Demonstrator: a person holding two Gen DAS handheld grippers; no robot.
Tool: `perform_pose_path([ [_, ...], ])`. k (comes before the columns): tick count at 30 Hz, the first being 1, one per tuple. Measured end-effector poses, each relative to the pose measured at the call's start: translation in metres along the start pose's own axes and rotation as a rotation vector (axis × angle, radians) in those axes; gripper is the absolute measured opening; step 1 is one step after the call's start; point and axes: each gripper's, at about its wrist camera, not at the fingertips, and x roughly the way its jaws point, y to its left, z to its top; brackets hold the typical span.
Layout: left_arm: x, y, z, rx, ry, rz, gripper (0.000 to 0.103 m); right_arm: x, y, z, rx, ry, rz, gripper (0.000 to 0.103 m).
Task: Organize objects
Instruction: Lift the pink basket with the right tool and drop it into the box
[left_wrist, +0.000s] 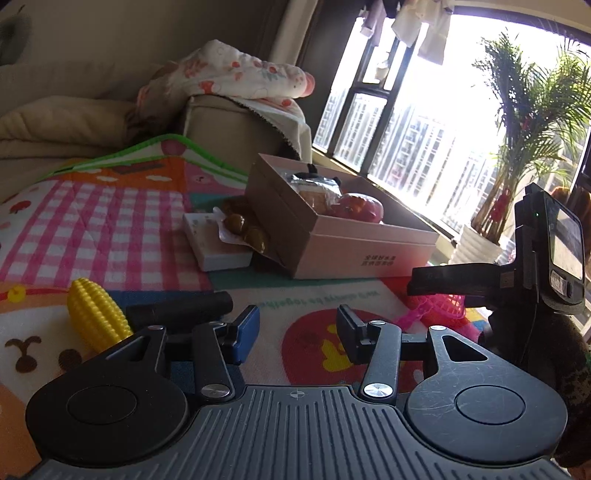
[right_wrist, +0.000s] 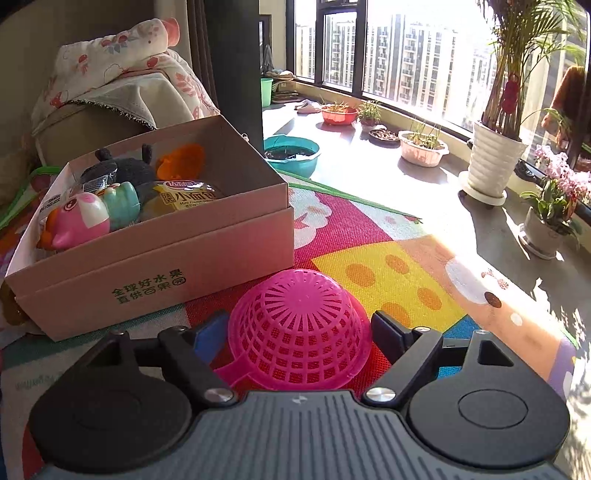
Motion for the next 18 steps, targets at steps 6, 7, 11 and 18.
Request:
perform_pose_path([
  [6, 0.002, -0.005, 0.007, 0.009, 0.029, 0.021, 0.051, -0.031, -0.014, 0.005, -0.221, -0.113, 0.148, 0.083],
  [7, 0.002, -0.006, 0.008, 0.014, 0.032, 0.025, 0.051, -0.038, -0.016, 0.007, -0.260, -0.143, 0.173, 0.084],
  [11, 0.007, -0.007, 0.014, 0.015, 0.041, 0.031, 0.051, -0.067, -0.023, 0.031, -0.373, -0.282, 0.249, 0.084],
  [18, 0.002, -0.006, 0.025, 0.023, 0.010, 0.041, 0.051, -0.055, -0.001, 0.108, -0.527, -0.424, 0.332, 0.084],
])
